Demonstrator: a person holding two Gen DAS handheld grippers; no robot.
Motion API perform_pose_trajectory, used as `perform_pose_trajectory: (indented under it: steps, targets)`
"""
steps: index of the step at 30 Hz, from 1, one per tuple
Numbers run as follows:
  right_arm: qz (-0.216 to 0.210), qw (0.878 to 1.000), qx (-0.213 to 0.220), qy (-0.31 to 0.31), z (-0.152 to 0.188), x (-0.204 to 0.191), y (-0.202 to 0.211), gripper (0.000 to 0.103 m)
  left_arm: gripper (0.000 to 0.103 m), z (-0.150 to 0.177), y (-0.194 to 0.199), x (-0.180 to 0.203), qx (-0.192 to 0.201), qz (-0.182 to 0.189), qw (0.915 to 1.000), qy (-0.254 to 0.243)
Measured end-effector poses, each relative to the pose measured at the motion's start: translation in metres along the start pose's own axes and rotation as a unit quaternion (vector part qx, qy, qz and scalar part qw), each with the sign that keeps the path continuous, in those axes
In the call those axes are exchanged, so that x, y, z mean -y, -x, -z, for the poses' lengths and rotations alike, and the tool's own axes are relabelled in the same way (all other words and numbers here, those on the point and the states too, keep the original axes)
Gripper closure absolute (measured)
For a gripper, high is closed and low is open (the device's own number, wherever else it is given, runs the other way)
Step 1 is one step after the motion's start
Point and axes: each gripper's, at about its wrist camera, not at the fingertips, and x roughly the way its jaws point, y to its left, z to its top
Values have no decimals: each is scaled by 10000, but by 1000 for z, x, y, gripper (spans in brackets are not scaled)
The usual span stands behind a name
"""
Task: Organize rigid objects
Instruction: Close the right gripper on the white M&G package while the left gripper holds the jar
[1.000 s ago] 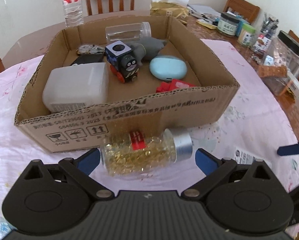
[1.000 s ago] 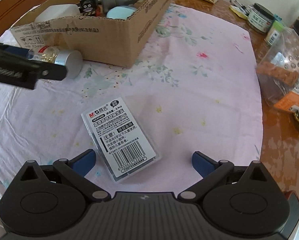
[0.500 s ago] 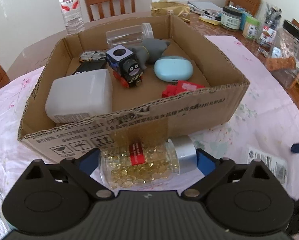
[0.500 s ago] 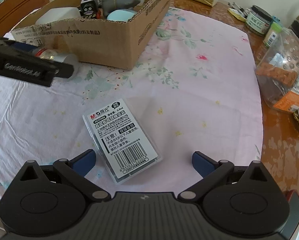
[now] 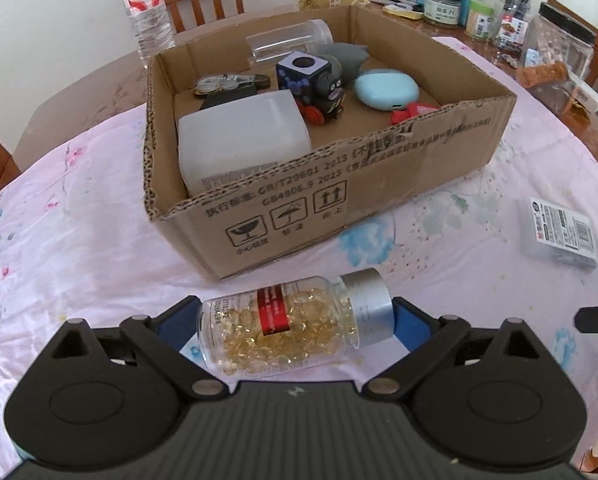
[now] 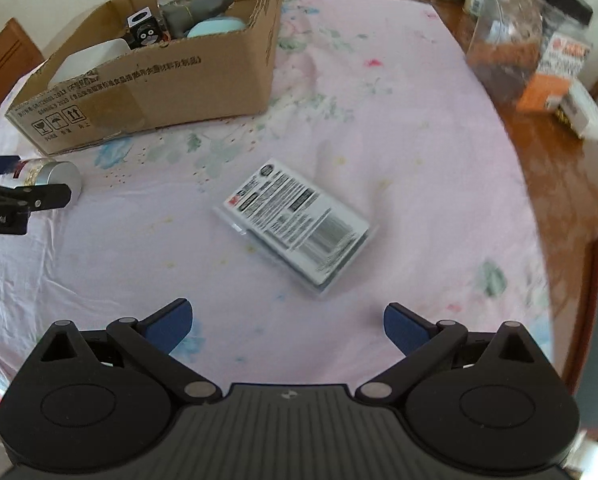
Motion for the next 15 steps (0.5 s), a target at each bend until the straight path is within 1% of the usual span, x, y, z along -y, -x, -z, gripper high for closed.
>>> perform_pose_trajectory:
  steps: [2, 5, 7, 15]
  targets:
    - [101, 9999, 57, 14, -3, -8, -4, 0, 4, 0, 0, -3, 24, 67, 10000, -8]
    - [63, 9998, 168, 53, -15, -18, -11, 0, 4, 0, 0, -5, 42, 137, 9999, -33]
    - [188, 9995, 233, 121, -24, -23, -16, 0, 4, -1, -1, -6, 55, 174, 9998, -41]
    - [269, 9984, 426, 273, -53, -35, -33, 0, 4, 2, 1, -10, 189, 204, 9995, 145]
